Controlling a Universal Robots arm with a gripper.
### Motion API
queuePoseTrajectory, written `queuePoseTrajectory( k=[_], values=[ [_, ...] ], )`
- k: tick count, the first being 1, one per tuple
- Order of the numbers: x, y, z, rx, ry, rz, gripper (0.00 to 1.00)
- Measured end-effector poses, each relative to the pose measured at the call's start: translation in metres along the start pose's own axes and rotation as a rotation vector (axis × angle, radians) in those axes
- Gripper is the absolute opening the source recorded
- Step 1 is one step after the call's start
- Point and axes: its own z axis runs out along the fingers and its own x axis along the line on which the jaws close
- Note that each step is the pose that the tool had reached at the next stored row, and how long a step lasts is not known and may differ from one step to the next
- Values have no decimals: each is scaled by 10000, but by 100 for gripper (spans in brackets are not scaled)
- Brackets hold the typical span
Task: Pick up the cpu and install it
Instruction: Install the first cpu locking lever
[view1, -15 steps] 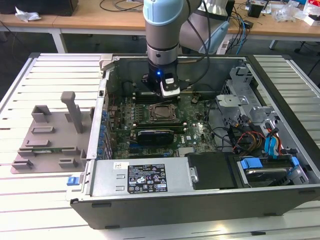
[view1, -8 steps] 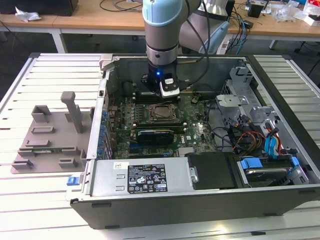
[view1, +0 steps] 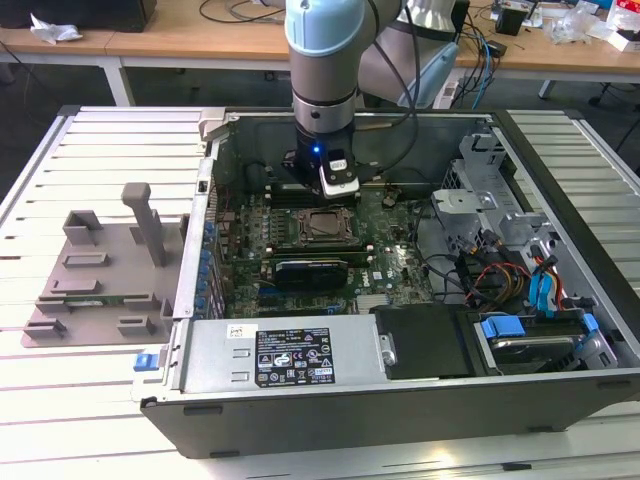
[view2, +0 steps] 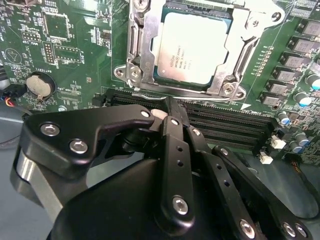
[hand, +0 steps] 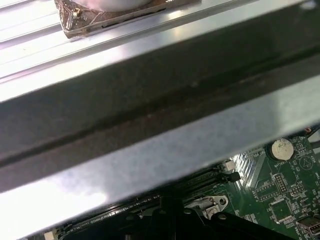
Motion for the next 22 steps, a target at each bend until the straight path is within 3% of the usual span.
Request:
queuePoseTrajectory(
  k=[10,13,18,22],
  values=[
    [-10,-39,40,0,-1,1,11],
    [-11,-38,26,-1,0,1,11],
    [-14,-21,-72,-1,0,1,11],
    [-14,-18,-87,-4,-1,1,11]
  ],
)
